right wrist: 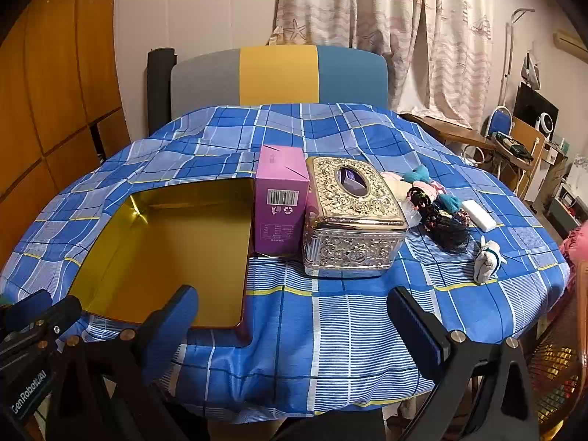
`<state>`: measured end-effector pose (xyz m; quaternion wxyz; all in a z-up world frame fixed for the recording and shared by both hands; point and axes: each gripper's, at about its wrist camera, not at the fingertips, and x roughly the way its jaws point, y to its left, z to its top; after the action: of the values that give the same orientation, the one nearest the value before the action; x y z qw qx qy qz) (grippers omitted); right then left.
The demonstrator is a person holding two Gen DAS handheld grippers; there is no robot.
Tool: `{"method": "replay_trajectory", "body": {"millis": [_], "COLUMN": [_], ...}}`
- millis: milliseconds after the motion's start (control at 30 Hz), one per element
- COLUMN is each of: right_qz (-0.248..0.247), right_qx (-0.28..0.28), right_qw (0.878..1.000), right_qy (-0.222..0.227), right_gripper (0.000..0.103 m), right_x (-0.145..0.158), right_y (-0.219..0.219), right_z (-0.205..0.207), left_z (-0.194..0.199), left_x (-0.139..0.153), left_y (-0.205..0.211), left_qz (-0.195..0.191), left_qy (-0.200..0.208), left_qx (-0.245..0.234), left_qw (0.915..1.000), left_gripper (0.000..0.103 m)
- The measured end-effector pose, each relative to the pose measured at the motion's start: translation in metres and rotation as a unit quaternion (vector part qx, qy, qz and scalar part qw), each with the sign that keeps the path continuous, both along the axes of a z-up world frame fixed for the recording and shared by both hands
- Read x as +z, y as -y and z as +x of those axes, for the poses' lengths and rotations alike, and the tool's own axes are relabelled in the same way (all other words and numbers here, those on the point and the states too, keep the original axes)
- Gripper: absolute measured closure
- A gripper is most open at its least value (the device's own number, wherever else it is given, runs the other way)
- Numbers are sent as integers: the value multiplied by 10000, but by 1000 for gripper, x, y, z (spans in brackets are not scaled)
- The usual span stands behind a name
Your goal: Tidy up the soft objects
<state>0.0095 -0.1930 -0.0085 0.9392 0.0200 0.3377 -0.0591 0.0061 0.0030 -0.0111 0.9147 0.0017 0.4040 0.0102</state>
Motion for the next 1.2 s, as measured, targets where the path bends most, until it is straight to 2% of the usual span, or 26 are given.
{"method": "replay_trajectory", "body": {"millis": [333, 767, 867, 933, 1033, 1100, 1200], "right_qz": [6, 99, 171, 245, 377, 520, 733], "right_qx": [-34, -329, -470, -464, -465, -717, -1176], "right_qw": [10000, 9988, 9973, 9969, 9978, 9961, 9903], "right_qy": [26, 351, 545, 589, 275, 30, -90], "right_gripper": [0, 0, 0, 0, 0, 0, 0], "right_x": [3, 25, 31, 32, 22, 10, -9], "right_y": [2, 24, 41, 60, 95, 127, 188], "right_z": [-1, -4, -5, -2, 8, 12, 13], "left_z": [0, 8, 15, 23, 33, 37, 41], "left_x": [0, 13, 12, 7, 1, 0, 0], "left_y": [1, 21, 32, 42, 56, 67, 83], "left_qz": [38, 225, 236, 99, -102, -113, -78], "left_qy": [18, 151, 31, -215, -487, -532, -514], "left_qx": [-5, -245, -451, -793, -1090, -1243, -1456], "left_qw": [10000, 9993, 9987, 9966, 9928, 9907, 9880], "left_gripper": [63, 63, 63, 63, 63, 63, 63]}}
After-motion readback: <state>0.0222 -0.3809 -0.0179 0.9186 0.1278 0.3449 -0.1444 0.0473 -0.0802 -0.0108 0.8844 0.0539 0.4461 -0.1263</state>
